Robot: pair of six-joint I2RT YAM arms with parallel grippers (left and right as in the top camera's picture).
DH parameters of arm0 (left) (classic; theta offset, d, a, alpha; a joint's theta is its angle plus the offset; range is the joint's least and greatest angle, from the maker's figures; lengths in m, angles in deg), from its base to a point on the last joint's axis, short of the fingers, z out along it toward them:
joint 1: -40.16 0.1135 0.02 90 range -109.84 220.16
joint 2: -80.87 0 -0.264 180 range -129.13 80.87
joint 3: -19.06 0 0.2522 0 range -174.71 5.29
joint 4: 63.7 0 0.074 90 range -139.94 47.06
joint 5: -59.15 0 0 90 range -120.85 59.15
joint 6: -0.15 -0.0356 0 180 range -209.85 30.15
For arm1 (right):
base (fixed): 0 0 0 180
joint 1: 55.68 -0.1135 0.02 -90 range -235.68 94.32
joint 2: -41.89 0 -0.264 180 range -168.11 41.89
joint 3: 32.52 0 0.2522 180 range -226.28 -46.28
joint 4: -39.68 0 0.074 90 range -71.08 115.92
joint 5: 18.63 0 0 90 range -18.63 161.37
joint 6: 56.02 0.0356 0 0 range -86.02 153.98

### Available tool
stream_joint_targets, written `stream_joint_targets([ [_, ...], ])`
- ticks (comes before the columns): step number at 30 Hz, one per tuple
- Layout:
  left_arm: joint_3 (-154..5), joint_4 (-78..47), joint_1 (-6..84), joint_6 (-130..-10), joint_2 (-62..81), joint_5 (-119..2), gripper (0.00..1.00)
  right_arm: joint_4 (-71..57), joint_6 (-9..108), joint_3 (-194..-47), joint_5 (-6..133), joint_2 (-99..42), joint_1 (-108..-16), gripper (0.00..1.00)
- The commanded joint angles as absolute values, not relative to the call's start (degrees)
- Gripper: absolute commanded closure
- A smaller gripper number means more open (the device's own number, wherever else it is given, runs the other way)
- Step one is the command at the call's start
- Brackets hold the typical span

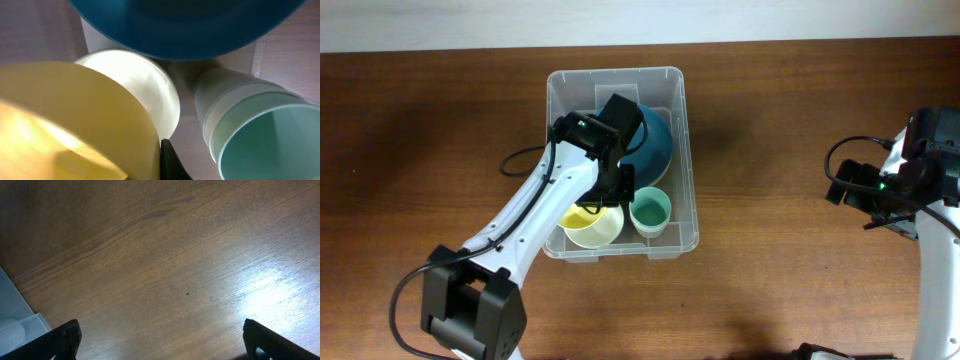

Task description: Pack container

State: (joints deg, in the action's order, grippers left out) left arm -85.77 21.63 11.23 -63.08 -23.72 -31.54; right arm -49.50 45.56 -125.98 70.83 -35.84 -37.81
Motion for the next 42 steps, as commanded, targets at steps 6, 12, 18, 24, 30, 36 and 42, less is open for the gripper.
stream_joint_targets([
  [6, -85.5, 22.2, 11.3, -63.4, -24.1, -34.3, 0.58, -49.5, 45.3, -126.7, 70.5, -35.7, -37.7, 0.01],
  [12, -87.6, 21.7, 11.5, -63.4, -23.6, -29.4, 0.54, -50.3, 44.9, -126.7, 71.2, -35.7, -37.9, 0.01],
  [18, -90.7, 14.9, 13.8, -64.5, -17.8, -13.9, 0.32, -46.0, 44.9, -127.0, 75.8, -35.7, -47.3, 0.01],
  [24, -90.7, 10.5, 24.8, -70.4, -16.4, -14.2, 0.28, -27.9, 44.9, -127.0, 76.6, -36.0, -59.4, 0.01],
  [30, -90.7, 4.5, 38.7, -79.1, -16.4, -24.1, 0.01, -17.0, 44.9, -127.0, 76.7, -39.7, -62.0, 0.01],
  [36, -90.7, 6.2, 44.2, -79.1, -16.4, -26.1, 0.01, -14.9, 44.9, -127.0, 84.0, -40.6, -61.9, 0.01],
  [42, -90.7, 8.3, 46.3, -89.5, -15.7, -30.4, 0.01, -20.1, 43.9, -127.0, 83.8, -38.5, -62.1, 0.01],
])
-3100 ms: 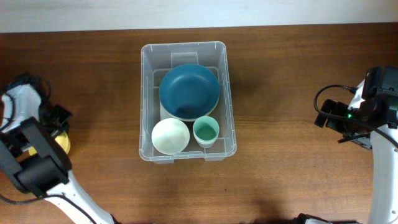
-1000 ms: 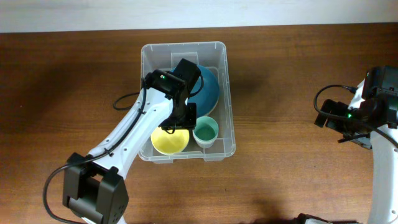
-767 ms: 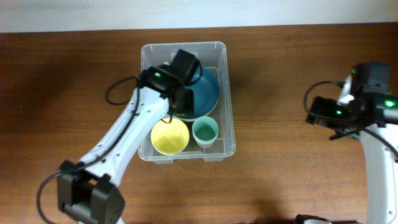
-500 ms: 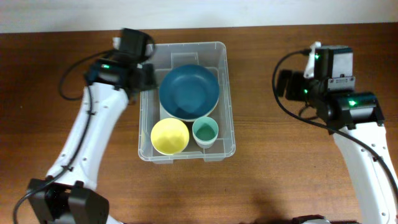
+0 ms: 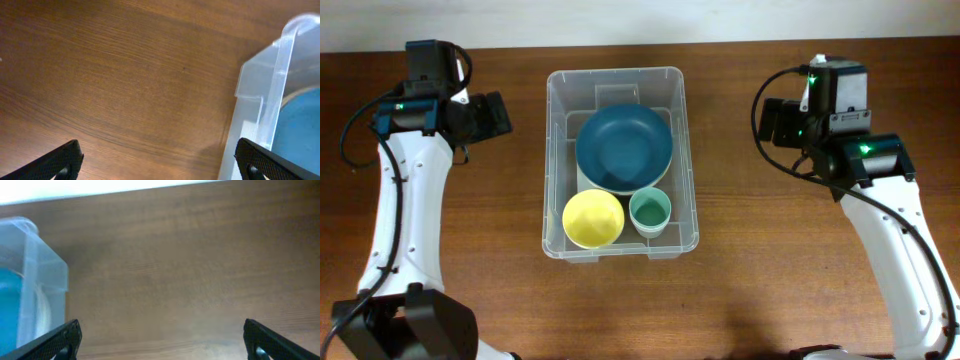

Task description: Pack container

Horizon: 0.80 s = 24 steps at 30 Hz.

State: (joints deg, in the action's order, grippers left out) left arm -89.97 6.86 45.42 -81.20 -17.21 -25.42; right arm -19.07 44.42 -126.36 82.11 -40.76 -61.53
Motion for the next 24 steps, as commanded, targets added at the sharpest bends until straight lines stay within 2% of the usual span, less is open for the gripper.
stream_joint_targets([
  [1, -90.5, 8.8, 46.6, -89.5, -14.8, -31.9, 0.01, -21.5, 44.2, -127.0, 83.9, -37.3, -62.1, 0.01],
  [7, -85.0, 7.2, 46.6, -91.8, -6.2, -32.8, 0.01, -23.4, 48.2, -123.8, 83.9, -28.0, -62.1, 0.01],
  [12, -61.8, -6.2, 46.6, -93.4, 16.5, -36.5, 0.01, -21.5, 48.4, -109.0, 84.1, -8.4, -62.1, 0.01],
  [18, -41.7, -11.9, 46.6, -91.2, 39.6, -36.7, 0.01, -20.1, 48.4, -90.8, 84.1, 13.0, -62.0, 0.01],
  [24, -37.1, -9.7, 46.6, -91.2, 46.2, -36.7, 0.01, -20.6, 48.4, -85.7, 81.6, 18.2, -62.1, 0.01],
])
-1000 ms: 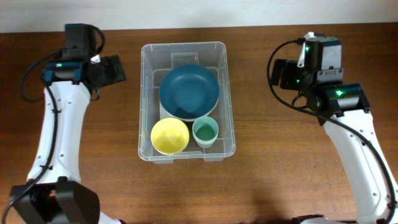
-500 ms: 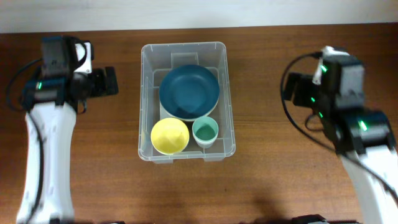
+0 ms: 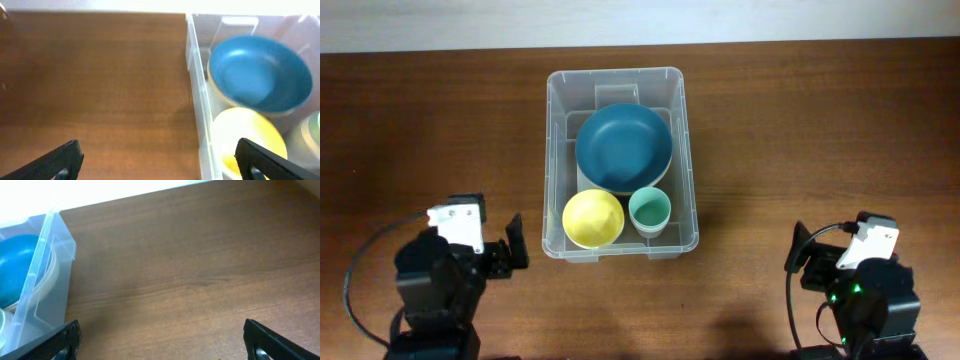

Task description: Pack container

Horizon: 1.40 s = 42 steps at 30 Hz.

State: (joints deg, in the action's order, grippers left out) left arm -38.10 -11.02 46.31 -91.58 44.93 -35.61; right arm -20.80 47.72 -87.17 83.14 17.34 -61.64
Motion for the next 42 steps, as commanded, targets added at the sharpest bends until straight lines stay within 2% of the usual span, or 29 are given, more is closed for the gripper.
stream_joint_targets([
  [1, -37.1, -7.3, 46.6, -91.2, 46.1, -36.7, 0.01, -20.6, 48.4, -85.7, 78.6, 18.0, -62.1, 0.01],
  [19, -37.1, -3.8, 46.6, -91.2, 46.1, -36.7, 0.01, -22.3, 47.5, -84.0, 79.9, 17.9, -62.1, 0.01],
  [31, -37.1, -3.8, 46.6, -91.2, 46.1, -36.7, 0.01, -2.0, 41.4, -62.5, 75.9, 41.4, -62.0, 0.01],
  [42, -37.1, -3.8, 46.6, -91.2, 46.1, -36.7, 0.00, 17.4, 30.8, -54.6, 75.9, 41.7, -58.0, 0.01],
])
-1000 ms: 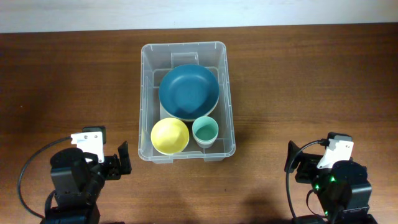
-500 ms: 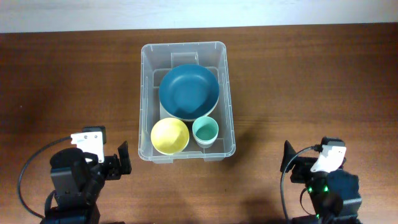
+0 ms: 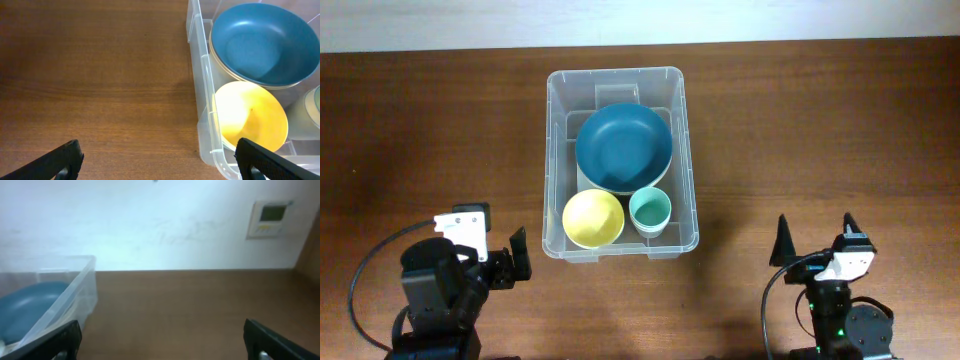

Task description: Pack container

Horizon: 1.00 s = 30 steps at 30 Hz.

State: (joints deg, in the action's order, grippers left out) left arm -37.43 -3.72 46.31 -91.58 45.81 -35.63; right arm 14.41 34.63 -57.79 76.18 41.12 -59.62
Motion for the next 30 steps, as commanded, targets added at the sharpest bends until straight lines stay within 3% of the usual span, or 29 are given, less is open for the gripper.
stream_joint_targets([
  [1, -37.1, -3.8, 46.6, -91.2, 46.1, -36.7, 0.01, 19.2, 30.7, -53.4, 75.9, 41.7, -57.6, 0.01],
  [5, -37.1, -3.8, 46.6, -91.2, 46.1, -36.7, 0.01, 30.5, 28.6, -46.5, 74.5, 41.7, -57.1, 0.01],
  [14, -37.1, -3.8, 46.6, -91.2, 46.1, -36.7, 0.00, 21.3, 28.0, -46.6, 74.9, 41.7, -58.2, 0.01],
  [30, -37.1, -3.8, 46.6, -91.2, 46.1, -36.7, 0.01, 21.6, 28.0, -46.6, 74.8, 41.7, -56.8, 0.01],
])
